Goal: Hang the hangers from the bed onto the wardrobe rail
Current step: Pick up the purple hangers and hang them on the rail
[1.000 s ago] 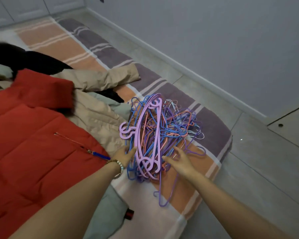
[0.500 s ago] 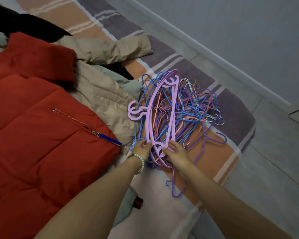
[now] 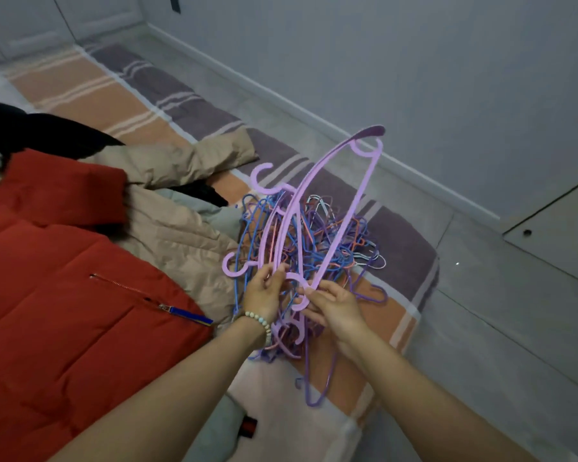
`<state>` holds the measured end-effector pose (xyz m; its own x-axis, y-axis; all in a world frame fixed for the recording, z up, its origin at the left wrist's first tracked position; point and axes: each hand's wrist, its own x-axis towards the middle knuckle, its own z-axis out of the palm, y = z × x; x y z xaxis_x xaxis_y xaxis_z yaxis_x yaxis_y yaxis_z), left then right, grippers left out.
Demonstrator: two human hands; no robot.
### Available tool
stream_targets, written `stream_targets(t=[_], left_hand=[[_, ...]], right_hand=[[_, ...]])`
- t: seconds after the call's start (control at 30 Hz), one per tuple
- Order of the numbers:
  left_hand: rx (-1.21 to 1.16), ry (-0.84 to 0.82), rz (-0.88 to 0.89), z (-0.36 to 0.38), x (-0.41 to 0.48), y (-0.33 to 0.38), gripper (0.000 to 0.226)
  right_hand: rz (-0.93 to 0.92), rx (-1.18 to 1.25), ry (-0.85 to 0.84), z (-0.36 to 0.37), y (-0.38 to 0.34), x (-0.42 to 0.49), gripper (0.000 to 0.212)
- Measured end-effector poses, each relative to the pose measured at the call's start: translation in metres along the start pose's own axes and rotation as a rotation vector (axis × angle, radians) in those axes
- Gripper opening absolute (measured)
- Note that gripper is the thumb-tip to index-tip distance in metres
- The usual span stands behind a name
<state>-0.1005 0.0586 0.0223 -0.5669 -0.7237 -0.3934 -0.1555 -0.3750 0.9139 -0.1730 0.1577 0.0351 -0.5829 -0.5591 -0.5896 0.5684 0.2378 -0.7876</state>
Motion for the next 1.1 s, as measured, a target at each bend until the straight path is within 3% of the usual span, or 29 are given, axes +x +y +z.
stream_targets(t=[0.17, 0.33, 0.47, 0.57, 0.67, 0.9, 1.1], left_hand=[[0.030, -0.176, 0.169, 0.061, -0.030, 0.078, 0.019], [0.103, -0.337, 0.300, 0.121, -0.069, 0.148, 0.019], [0.180, -0.511, 0.374, 0.174, -0.113, 0.206, 0.026], [0.213, -0.700, 0.437, 0.221, -0.164, 0.253, 0.027], [0.272, -0.878, 0.544, 0.268, -0.226, 0.295, 0.028], [0.360, -1.256, 0.730, 0.370, -0.400, 0.362, 0.031], [0.312, -1.540, 0.773, 0.442, -0.557, 0.380, 0.038]], right_hand=[[-0.104, -0.064, 0.057, -0.033, -0.073, -0.050, 0.003], [-0.262, -0.248, 0.212, -0.087, -0.155, -0.125, 0.016], [-0.470, -0.151, 0.339, -0.137, -0.229, -0.208, 0.005], [-0.555, -0.095, 0.393, -0.169, -0.275, -0.275, 0.021], [-0.642, -0.064, 0.432, -0.198, -0.308, -0.347, 0.021], [-0.882, -0.037, 0.679, -0.269, -0.335, -0.538, 0.018], [-1.049, -0.077, 0.964, -0.333, -0.323, -0.709, 0.019]])
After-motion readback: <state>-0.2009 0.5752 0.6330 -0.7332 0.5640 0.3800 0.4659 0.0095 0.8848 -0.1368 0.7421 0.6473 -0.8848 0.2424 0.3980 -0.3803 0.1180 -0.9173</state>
